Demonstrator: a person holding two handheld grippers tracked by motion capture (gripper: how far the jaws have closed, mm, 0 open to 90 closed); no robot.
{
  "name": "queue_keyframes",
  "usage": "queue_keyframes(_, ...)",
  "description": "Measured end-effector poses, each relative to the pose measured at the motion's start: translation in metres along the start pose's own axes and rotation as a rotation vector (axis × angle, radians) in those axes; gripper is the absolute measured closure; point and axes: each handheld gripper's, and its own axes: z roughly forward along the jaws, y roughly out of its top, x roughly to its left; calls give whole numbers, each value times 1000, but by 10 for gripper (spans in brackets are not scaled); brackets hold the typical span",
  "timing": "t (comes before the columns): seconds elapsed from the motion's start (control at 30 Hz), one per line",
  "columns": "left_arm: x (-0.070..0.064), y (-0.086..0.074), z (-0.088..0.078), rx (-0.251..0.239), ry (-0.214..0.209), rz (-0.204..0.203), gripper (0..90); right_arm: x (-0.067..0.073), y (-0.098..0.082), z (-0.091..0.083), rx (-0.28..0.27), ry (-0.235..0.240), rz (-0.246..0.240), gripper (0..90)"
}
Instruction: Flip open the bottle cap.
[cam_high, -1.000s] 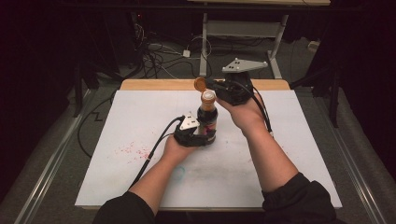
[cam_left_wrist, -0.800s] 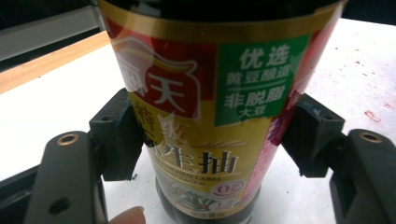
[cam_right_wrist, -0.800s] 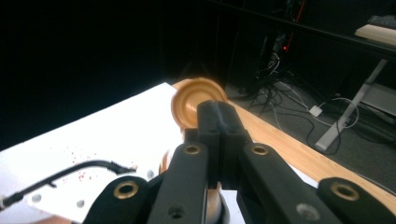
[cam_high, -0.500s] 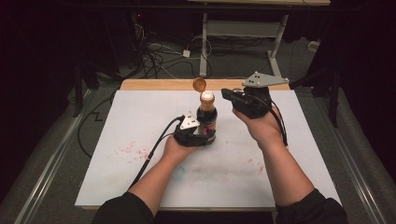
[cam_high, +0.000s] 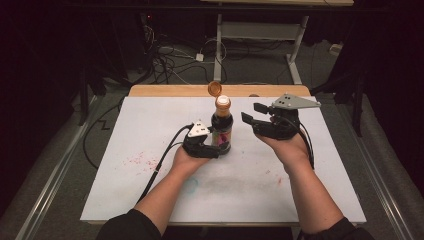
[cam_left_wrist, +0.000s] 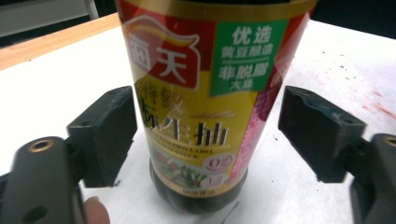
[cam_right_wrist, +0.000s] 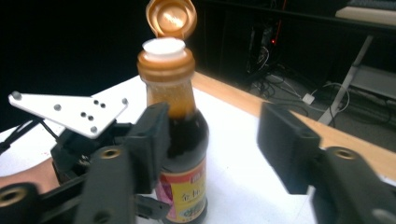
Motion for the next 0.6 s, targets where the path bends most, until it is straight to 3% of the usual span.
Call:
queue_keyframes(0.3, 7, -18, -7, 26, -26, -55, 98, -2, -31, 8, 23, -23, 11, 229)
queue_keyframes(0.5, 10, -28, -13, 34, -25, -74, 47, -6, -56, 13, 50, -37, 32, 157)
queue_keyframes(0.6, 8, -29, -16, 40, -23, -63, 22, -8, -72, 15, 71, -45, 43, 130)
